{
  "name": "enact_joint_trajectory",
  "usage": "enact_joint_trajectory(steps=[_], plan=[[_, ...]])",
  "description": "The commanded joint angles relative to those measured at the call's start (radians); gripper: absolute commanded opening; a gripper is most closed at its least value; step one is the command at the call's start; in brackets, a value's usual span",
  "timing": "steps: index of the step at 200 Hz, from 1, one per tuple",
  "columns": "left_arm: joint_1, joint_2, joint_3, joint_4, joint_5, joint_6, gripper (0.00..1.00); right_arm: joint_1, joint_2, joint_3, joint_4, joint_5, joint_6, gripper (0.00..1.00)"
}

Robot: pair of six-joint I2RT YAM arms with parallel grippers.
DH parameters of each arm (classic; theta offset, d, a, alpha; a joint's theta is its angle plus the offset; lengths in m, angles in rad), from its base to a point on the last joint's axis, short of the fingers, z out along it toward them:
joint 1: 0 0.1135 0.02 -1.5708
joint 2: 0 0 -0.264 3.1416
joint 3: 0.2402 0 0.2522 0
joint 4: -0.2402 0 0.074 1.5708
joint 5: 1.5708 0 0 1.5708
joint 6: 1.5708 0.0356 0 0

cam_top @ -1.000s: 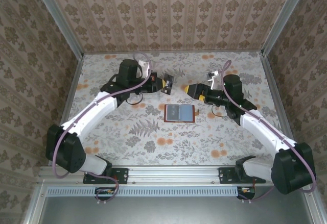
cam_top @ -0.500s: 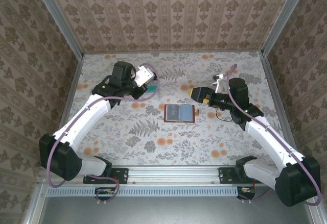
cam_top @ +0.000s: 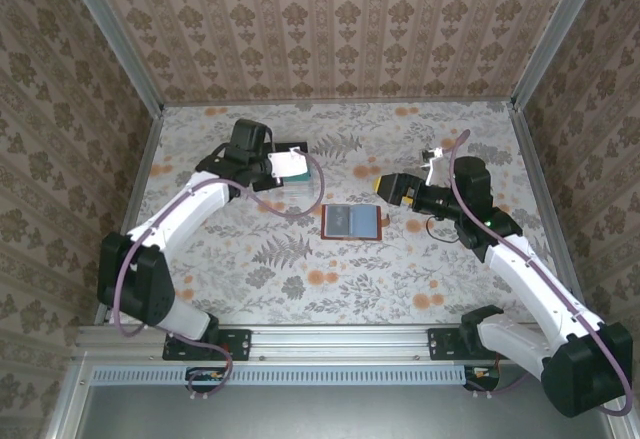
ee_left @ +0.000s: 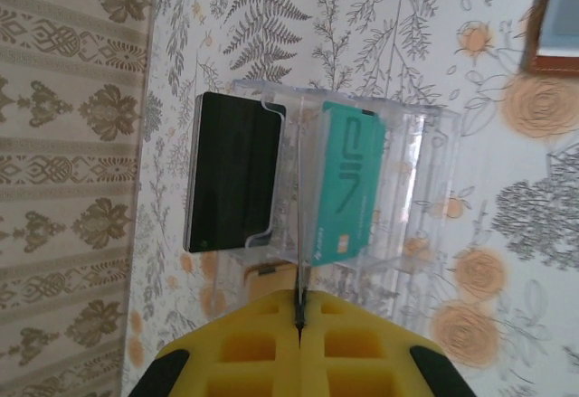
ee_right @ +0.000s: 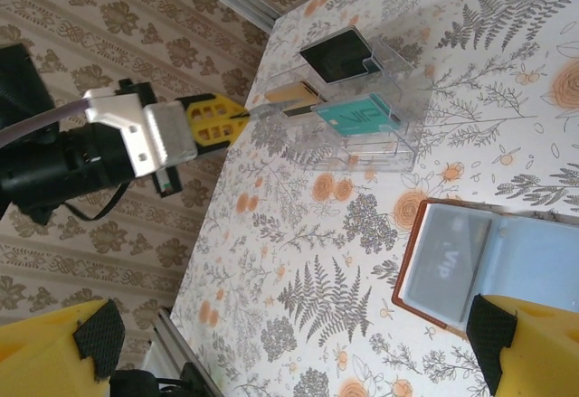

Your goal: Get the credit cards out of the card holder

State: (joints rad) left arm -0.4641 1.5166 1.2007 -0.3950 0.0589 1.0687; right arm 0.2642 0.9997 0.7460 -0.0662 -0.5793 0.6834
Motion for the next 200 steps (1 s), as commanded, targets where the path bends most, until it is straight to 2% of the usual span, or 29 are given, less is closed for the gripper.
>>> enact_joint_trajectory(steps=[1,78,88,200], plan=[[0.001,0.048,0.054,0.055,0.011,0.105,0.00,-0.007,-0.024,-0.014,-0.021,0.019,-0.002,1.00],[0.001,0.195,0.147,0.106,0.020,0.139,0.00,-0.009,0.001,-0.008,-0.023,0.025,-0.006,1.00],[0.031,0.212,0.157,0.106,0.023,0.139,0.00,-0.008,0.009,-0.006,-0.023,0.025,-0.007,1.00],[0.044,0.283,0.190,0.107,0.067,0.122,0.00,-0.011,0.078,0.011,0.008,0.011,-0.004,1.00]])
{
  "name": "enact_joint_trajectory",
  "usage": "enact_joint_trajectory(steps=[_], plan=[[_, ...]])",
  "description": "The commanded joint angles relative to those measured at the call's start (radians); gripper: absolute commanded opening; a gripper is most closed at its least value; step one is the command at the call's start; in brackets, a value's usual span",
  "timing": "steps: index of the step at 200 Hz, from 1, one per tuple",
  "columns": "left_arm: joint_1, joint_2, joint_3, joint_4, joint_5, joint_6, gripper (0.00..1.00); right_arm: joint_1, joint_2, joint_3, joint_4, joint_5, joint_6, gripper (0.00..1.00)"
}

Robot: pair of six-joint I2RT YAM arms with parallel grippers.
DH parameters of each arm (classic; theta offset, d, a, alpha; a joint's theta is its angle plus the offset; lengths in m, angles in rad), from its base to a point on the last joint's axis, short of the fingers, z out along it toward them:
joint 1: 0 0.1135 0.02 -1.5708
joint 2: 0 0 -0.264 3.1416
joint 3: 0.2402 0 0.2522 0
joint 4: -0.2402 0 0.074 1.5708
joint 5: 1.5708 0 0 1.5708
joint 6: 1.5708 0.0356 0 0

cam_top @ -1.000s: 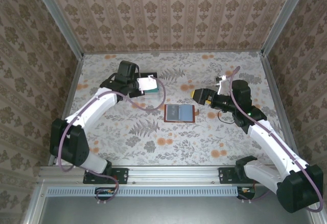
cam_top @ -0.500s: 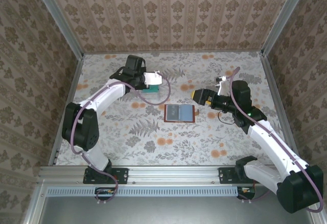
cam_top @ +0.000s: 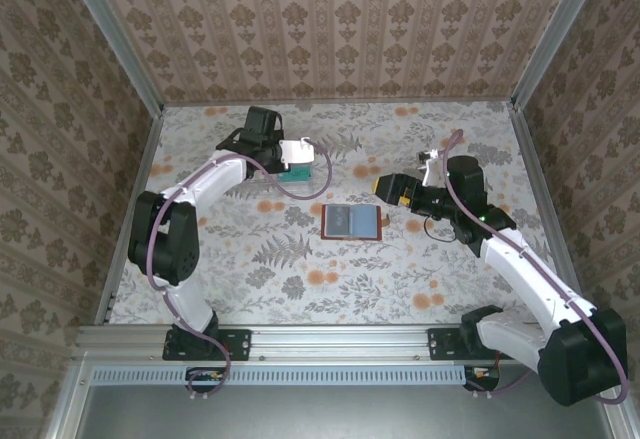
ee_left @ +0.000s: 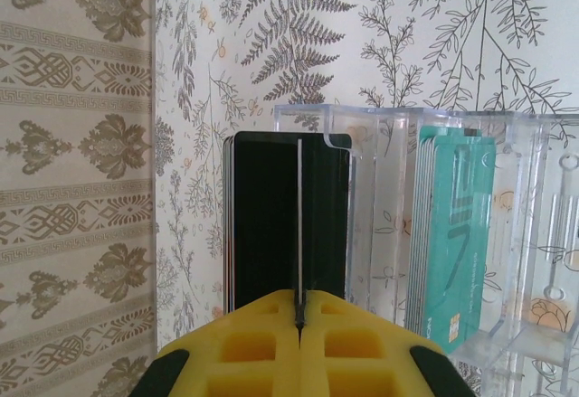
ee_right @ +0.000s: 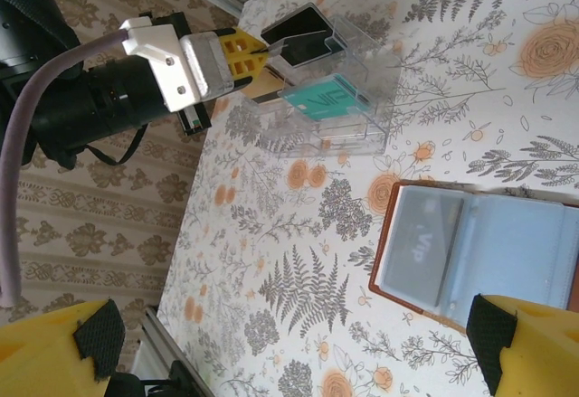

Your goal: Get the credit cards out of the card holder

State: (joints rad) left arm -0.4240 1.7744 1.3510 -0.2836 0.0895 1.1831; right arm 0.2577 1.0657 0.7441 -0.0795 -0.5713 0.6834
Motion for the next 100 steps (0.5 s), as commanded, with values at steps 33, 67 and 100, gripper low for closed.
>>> enact_joint_trajectory(steps=[33,67,100], plan=[[0.003,0.041,0.045,0.001,0.037,0.006,0.00,-0.007,0.019,0.014,0.024,0.001,-0.004,1.00],[0.007,0.054,0.046,-0.005,0.036,0.007,0.00,-0.007,0.020,0.012,0.023,-0.001,-0.003,1.00],[0.012,0.057,0.044,0.001,0.032,-0.006,0.11,-0.006,0.020,0.010,0.026,-0.002,-0.002,1.00]])
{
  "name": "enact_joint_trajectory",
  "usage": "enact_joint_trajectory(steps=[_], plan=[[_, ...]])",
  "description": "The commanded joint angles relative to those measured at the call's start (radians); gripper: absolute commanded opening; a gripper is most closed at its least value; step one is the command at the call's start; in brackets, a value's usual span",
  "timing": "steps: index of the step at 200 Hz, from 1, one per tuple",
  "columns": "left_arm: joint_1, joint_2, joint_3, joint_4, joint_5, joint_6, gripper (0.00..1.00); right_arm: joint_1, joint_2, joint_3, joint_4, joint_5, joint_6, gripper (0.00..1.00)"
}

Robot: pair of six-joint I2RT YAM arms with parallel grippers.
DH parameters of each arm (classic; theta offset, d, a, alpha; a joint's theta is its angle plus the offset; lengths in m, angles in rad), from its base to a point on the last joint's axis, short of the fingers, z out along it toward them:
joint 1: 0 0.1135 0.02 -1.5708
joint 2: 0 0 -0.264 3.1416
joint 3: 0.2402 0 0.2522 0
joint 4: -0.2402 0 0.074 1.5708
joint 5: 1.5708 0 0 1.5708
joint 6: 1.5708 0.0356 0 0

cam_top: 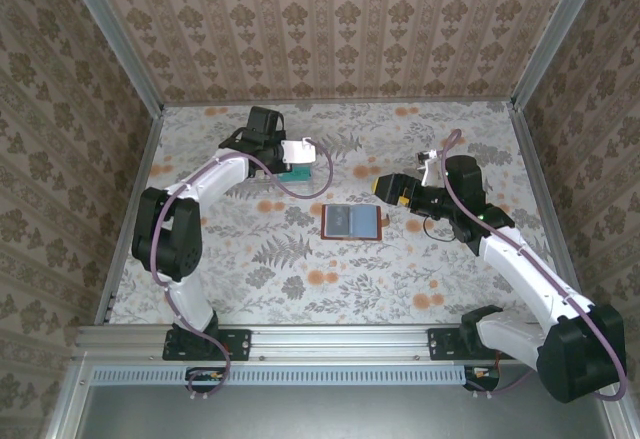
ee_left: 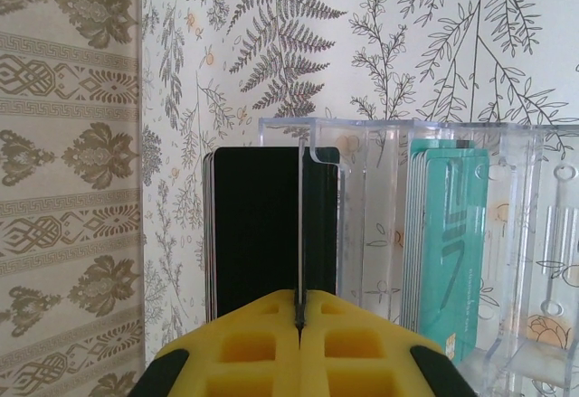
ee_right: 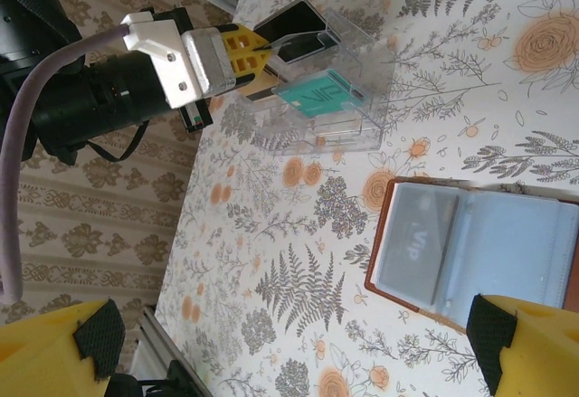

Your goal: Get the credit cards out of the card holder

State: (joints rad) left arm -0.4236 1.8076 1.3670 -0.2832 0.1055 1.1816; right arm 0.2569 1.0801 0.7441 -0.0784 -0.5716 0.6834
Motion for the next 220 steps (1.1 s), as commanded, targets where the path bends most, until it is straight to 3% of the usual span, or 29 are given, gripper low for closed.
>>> enact_joint_trajectory(steps=[1,52,196,220], plan=[[0.011,0.024,0.029,0.001,0.017,-0.005,0.11,-0.006,0.006,0.010,0.025,-0.001,-0.001,1.00],[0.016,0.030,0.036,0.018,0.006,-0.025,0.19,-0.006,0.017,0.009,0.041,-0.008,0.008,1.00],[0.023,-0.019,0.048,0.028,0.008,-0.101,0.26,-0.007,0.017,0.003,0.048,-0.013,0.015,1.00],[0.026,-0.048,0.028,0.058,-0.006,-0.133,0.33,-0.008,0.017,0.003,0.052,-0.017,0.017,1.00]])
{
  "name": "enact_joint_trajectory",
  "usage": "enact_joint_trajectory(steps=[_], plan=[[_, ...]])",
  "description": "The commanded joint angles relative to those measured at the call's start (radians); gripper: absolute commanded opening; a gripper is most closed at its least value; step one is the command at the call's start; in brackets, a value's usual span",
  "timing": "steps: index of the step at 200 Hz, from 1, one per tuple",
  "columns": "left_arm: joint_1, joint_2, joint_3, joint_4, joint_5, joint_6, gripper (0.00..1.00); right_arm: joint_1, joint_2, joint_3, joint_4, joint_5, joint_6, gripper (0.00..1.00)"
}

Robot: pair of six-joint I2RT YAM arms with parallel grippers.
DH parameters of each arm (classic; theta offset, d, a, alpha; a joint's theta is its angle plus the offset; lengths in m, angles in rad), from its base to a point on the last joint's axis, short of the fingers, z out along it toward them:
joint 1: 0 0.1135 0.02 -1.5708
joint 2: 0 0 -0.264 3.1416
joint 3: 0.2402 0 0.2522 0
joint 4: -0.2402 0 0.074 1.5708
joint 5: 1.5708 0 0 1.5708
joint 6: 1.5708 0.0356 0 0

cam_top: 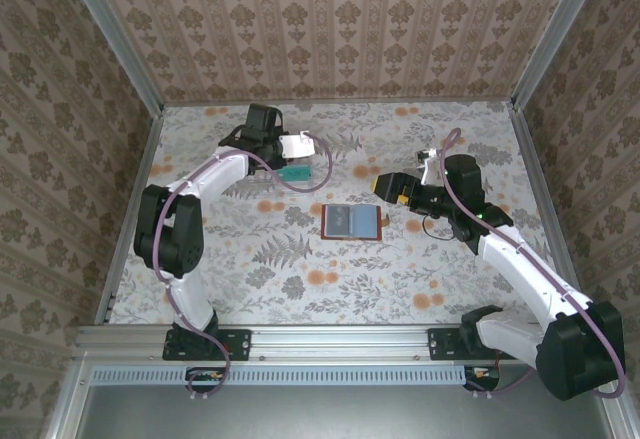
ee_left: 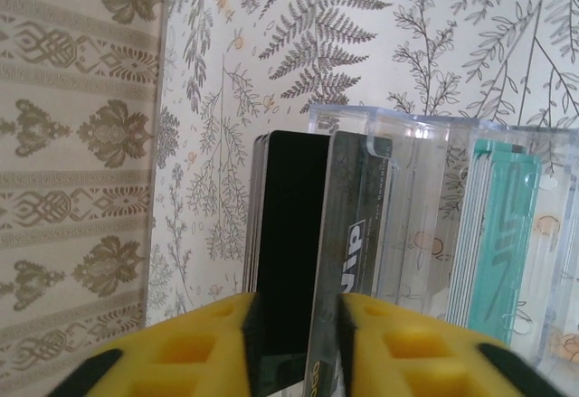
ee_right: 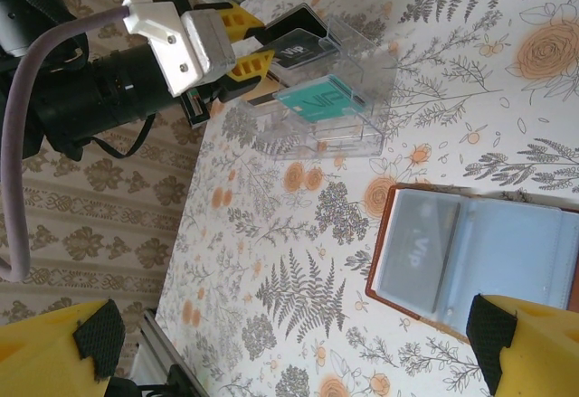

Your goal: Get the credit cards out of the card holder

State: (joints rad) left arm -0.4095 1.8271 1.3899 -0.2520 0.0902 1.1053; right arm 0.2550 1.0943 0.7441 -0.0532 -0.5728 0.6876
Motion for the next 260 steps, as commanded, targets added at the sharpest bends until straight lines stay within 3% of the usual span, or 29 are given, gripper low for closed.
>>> enact_joint_trajectory(steps=[1,47,63,260], plan=[[0.012,-0.068,0.005,0.027,0.010,-0.057,0.33,-0.005,0.003,0.003,0.027,-0.015,0.013,1.00],[0.010,-0.066,-0.012,0.014,0.028,-0.045,0.41,-0.006,-0.003,0.003,0.028,-0.027,0.020,1.00],[0.006,-0.056,-0.014,0.020,0.024,-0.038,0.52,-0.005,-0.013,0.001,0.020,-0.025,0.018,1.00],[0.006,0.058,0.078,0.072,-0.080,-0.111,0.55,-0.005,-0.046,-0.009,-0.007,-0.004,0.015,1.00]])
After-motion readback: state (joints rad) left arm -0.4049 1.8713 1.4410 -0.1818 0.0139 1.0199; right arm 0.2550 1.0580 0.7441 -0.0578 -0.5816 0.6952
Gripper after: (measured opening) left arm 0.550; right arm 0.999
